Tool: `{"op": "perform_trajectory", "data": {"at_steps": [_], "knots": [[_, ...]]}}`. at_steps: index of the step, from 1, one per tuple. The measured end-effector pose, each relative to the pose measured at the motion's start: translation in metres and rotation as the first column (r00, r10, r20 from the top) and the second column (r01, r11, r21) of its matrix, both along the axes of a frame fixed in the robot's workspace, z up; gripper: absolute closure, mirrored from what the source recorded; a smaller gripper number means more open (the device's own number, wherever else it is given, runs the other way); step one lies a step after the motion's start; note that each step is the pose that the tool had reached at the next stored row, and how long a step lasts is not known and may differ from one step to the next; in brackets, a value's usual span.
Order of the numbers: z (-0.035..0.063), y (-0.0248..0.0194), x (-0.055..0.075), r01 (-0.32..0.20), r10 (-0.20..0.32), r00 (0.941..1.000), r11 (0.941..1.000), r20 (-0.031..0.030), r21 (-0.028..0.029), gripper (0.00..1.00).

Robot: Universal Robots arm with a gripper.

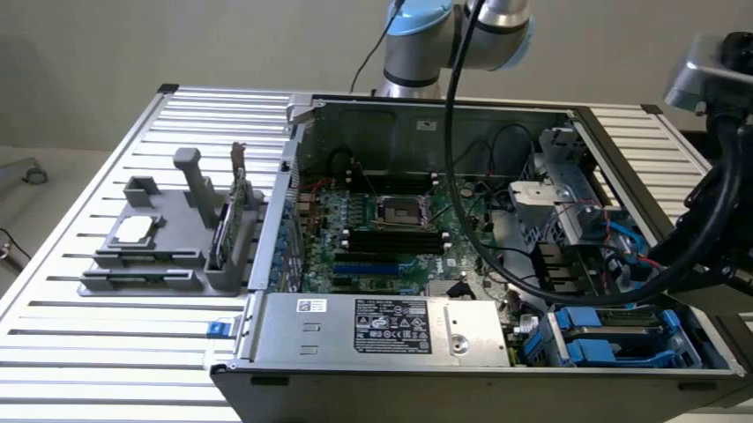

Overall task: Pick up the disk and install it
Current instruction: 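Insert the first disk wire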

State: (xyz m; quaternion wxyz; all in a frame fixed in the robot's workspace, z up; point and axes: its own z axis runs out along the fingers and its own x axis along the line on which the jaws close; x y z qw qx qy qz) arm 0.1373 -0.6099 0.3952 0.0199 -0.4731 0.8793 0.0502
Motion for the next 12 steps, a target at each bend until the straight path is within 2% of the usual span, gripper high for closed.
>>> {"op": "perform_trajectory", "data": {"at_steps": [3, 6, 9, 12], "knots": [[-0.0029, 0.0, 0.0, 0.056, -0.056, 0.9984, 0.9984, 0.0, 0.0, 0.51], [-0.0056, 0.0, 0.0, 0.109, -0.109, 0.994, 0.994, 0.0, -0.0001, 0.51], [-0.0084, 0.0, 0.0, 0.163, -0.163, 0.9866, 0.9866, 0.0, 0.0, 0.51], [-0.0112, 0.0, 0.0, 0.217, -0.217, 0.9761, 0.9761, 0.0, 0.0, 0.51]]}}
